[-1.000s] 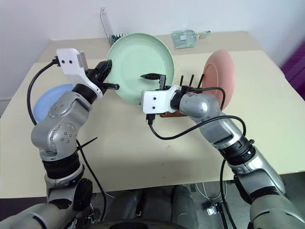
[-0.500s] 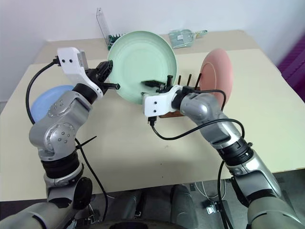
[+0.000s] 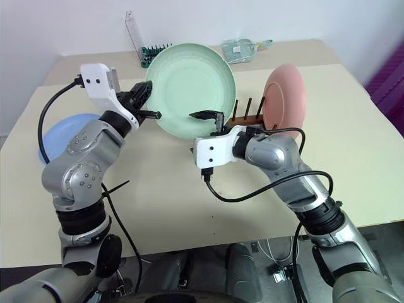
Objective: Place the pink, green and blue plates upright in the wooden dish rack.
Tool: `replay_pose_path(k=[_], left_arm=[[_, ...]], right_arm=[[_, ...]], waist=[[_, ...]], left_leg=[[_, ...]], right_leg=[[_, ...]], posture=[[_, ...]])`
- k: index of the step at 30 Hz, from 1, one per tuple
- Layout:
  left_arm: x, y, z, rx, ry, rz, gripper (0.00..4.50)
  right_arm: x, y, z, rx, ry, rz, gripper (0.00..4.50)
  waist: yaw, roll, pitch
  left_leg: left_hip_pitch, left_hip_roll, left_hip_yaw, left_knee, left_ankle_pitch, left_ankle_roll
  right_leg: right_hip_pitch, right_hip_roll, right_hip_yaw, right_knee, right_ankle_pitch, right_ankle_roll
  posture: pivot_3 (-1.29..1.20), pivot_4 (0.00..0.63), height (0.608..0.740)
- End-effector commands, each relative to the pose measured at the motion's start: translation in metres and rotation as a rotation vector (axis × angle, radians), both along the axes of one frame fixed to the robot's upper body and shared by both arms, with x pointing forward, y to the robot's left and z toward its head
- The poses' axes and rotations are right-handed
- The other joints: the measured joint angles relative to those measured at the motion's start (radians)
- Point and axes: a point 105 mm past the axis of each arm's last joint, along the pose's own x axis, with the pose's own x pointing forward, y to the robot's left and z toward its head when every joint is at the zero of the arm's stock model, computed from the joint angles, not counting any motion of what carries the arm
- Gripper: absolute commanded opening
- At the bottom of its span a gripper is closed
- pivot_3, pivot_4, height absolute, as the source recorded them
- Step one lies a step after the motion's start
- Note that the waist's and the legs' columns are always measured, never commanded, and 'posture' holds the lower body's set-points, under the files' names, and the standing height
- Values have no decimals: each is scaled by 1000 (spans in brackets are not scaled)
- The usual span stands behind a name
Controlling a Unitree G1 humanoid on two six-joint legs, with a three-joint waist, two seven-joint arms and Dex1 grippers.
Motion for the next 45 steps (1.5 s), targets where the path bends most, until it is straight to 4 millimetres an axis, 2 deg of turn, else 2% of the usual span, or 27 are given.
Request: replay_pose_path(k=[1,7,10,11,14,16,18,19,22,24,26,27,29,31,33,37,45], left_arm=[[-8,-4,18,-9,-79,-24,0],[-9,-3,18,-33,-72,-33,0],[-11,-1,25,-139,-82,-52,1030],[-10,1,29,-174,-87,-48,1529],[-7,25,52,-376,-145,9,3055],[-3,56,66,-437,-203,122,3055],[-1,78,74,-426,-245,210,3055],[-1,83,75,-410,-257,229,3055],[5,91,64,-177,-256,289,3055],[7,85,49,-12,-242,276,3055],[12,74,27,104,-177,220,3055],[12,61,9,189,-135,148,3055],[7,42,-19,275,-55,11,3055],[-15,13,-52,356,17,-229,3055],[-31,0,-68,378,55,-361,3055],[-54,-16,-83,394,102,-524,3055],[-58,-14,-85,393,119,-533,3055]], right_arm=[[4,0,5,-35,-110,-14,3129],[8,-5,7,-62,-175,-31,38],[8,-8,8,-67,-198,-31,0],[8,-8,9,-66,-201,-30,0],[8,-11,15,-49,-217,-34,0],[8,-18,26,-17,-227,-40,0],[7,-24,40,36,-230,-40,0],[6,-26,45,66,-228,-39,0],[1,-39,84,269,-200,-22,0],[-4,-52,109,496,-71,-10,0],[-9,-61,123,679,99,17,0],[-19,-64,132,832,250,85,0],[-37,-65,145,980,446,218,0],[-40,-76,156,1107,612,271,0],[-41,-81,154,1110,673,237,0],[-46,-81,138,1086,810,218,0],[-28,-97,127,1201,904,143,0]], waist=[[0,0,0],[0,0,0],[1,0,0],[2,0,0],[1,-1,1],[0,-1,1],[-1,-1,1],[-2,-1,1],[-1,0,1],[0,-1,1],[4,0,1],[5,-1,1],[1,0,1],[-4,1,2],[-6,4,3],[-4,4,3],[1,5,3]], left_leg=[[0,0,0,0,0,0],[0,0,0,0,0,0],[0,0,0,0,0,0],[0,0,0,0,0,0],[0,0,0,0,0,0],[0,0,0,0,0,0],[1,0,0,-1,0,-1],[1,0,0,-1,0,-1],[1,0,0,-2,0,-1],[0,0,0,-2,0,0],[0,0,-1,-1,0,0],[0,0,-2,-1,0,0],[0,0,-2,-1,0,1],[0,0,-2,-2,-1,1],[0,1,-1,-3,-1,2],[0,2,0,-4,-1,2],[0,1,2,-3,-1,3]], right_leg=[[0,0,0,0,0,0],[0,0,0,0,0,0],[0,0,0,0,0,0],[0,0,0,0,0,0],[0,0,0,0,0,0],[0,0,0,0,0,0],[0,0,0,0,0,0],[0,0,0,0,0,0],[0,0,0,-1,0,0],[0,0,1,-1,0,0],[0,0,1,-1,0,0],[1,0,0,-1,0,0],[1,0,0,-1,0,-1],[1,0,0,-1,0,-1],[0,0,2,-2,0,-1],[-2,0,1,-1,0,-2],[-1,0,1,-1,0,-2]], posture=[[0,150,740],[0,150,740],[0,150,740],[0,150,740],[0,150,740],[0,150,740],[0,150,740],[0,150,740],[0,150,740],[0,150,740],[0,150,740],[0,150,740],[0,150,740],[0,150,740],[0,150,740],[0,150,740],[0,150,740]])
